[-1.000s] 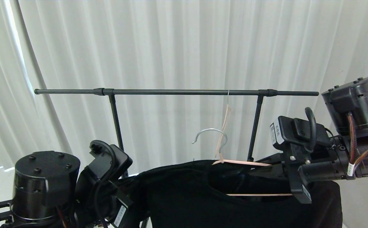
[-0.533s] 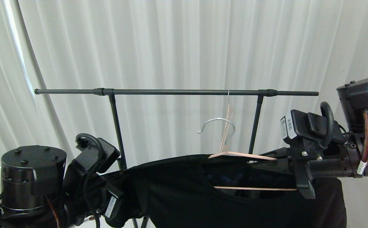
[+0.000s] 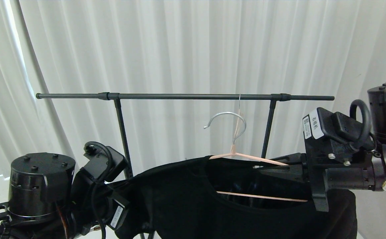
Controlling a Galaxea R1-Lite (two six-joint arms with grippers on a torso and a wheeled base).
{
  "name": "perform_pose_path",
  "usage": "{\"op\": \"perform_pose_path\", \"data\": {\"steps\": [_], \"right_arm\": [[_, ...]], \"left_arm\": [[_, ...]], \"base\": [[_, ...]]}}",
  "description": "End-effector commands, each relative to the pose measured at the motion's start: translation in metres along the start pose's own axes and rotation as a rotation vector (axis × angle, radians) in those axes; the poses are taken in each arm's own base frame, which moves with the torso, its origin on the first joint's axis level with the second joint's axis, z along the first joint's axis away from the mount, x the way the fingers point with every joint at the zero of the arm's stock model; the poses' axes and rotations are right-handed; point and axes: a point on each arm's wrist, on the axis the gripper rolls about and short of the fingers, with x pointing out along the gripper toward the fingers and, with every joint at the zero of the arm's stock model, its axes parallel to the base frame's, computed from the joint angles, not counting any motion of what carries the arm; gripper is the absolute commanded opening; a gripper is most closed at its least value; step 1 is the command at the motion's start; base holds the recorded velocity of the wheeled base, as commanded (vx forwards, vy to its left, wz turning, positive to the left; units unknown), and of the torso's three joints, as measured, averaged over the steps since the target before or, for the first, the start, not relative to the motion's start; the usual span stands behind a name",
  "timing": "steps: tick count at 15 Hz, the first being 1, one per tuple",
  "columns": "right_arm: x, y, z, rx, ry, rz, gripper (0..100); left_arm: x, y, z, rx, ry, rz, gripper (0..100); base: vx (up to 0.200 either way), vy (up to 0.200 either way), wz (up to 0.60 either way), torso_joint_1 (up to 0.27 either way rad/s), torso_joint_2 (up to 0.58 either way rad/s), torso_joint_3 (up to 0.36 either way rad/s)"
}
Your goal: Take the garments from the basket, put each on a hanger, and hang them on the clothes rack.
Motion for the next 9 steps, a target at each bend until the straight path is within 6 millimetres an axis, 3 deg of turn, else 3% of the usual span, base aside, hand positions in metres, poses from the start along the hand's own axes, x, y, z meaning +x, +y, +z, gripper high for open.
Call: {"op": "perform_pose_path", "data": {"steps": [1,8,9], "right_arm": [[-0.0054,0.0074,0.0039,-0.008,-0.021,0.011,0],[-0.0054,0.0063,0.0074,0.023,-0.045,-0.002,0],[-0.0054,0.0063,0.0074,0.024,-0.044,-0.004,0]], "left_arm": [[0.0022,0.0009,0.0014,-0.002,0.002,0.004,0],[0.0008,0.001,0.002,0.003,-0.005,0.004,0],[0.0007,0.0007,0.0021,0.003,-0.005,0.003,100]], "base": [[0.0,0.0,0.0,0.0,0.0,0.0],[0.0,0.0,0.0,0.0,0.0,0.0],[0.0,0.0,0.0,0.0,0.0,0.0]]}}
